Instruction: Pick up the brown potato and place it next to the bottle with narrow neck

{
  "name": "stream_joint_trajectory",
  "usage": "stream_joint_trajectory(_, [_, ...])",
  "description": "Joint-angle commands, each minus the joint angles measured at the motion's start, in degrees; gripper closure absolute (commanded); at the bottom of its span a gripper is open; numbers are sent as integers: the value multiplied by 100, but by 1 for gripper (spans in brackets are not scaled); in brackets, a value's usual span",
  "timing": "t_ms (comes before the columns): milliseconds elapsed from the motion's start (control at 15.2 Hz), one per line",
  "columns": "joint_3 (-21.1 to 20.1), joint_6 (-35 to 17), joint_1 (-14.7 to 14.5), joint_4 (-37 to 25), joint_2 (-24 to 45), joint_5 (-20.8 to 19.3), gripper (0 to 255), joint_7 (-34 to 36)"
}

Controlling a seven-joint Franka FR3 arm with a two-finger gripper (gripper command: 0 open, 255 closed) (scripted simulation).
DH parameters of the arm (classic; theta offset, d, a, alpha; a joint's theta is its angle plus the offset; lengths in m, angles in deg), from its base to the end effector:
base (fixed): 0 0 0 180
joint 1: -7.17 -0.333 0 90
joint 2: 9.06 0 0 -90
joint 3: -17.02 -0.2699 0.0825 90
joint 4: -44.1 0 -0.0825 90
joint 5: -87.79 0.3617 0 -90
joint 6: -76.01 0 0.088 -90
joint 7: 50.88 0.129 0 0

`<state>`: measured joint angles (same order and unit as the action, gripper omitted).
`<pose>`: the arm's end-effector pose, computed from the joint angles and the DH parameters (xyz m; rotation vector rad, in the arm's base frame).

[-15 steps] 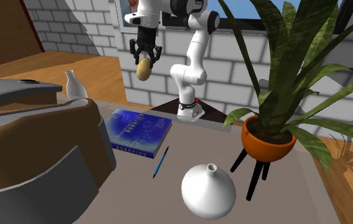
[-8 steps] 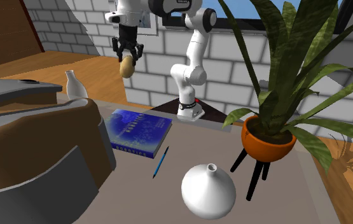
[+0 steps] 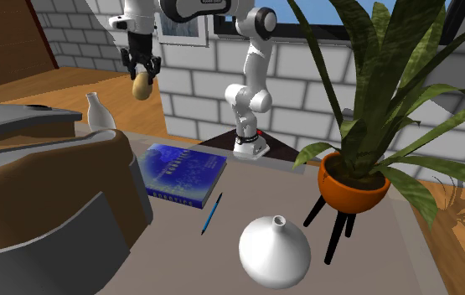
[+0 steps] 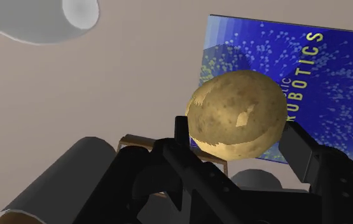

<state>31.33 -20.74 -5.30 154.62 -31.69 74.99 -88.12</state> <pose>0.4396 -0.0568 0.5901 2.8198 0.9342 0.1393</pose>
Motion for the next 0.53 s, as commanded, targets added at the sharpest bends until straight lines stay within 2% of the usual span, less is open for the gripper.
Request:
stream_joint_trajectory(0, [222, -45, 47, -316, 311, 36, 255, -288])
stream_joint_trajectory(462, [959, -164, 263, -1514, 1532, 450, 255, -1309])
